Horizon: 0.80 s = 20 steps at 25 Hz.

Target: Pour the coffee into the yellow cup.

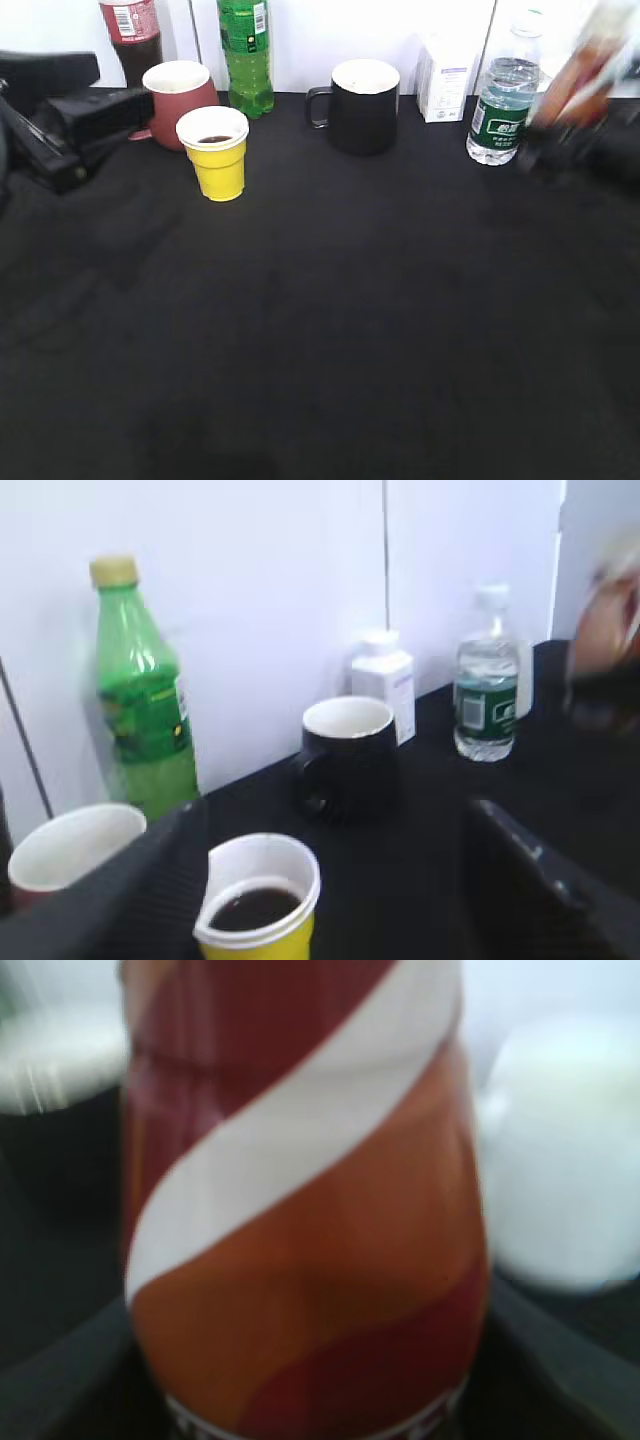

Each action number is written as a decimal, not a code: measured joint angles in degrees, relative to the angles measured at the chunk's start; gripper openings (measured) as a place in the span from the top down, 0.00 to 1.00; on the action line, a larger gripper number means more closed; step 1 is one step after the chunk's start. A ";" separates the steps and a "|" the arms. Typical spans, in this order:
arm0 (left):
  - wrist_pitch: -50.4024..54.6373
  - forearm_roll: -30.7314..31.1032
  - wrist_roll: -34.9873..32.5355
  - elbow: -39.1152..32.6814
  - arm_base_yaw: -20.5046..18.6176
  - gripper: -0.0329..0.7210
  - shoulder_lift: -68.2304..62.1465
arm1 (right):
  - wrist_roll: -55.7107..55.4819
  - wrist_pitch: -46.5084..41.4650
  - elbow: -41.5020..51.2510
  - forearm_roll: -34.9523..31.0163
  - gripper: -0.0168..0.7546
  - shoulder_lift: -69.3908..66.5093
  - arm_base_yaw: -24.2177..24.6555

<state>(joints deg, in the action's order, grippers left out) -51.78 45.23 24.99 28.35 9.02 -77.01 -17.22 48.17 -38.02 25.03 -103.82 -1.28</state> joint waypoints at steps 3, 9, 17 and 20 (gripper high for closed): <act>-0.05 2.33 1.01 0.00 0.00 0.18 0.06 | 7.96 7.69 0.00 -0.89 0.28 -7.81 0.00; -0.42 2.89 1.18 -0.04 0.00 0.18 1.14 | 12.21 16.75 -0.12 -5.72 0.28 -14.79 0.00; -0.49 3.10 1.18 -0.11 0.00 0.18 2.21 | 9.48 8.36 3.56 -5.75 0.11 -8.37 0.00; 0.83 3.16 3.55 -0.11 0.00 0.18 2.21 | 9.37 7.53 9.73 -5.96 0.11 -4.46 0.00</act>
<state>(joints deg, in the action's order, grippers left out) -50.94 48.39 28.54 28.24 9.02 -74.81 -7.85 55.70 -28.29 19.07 -108.28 -1.28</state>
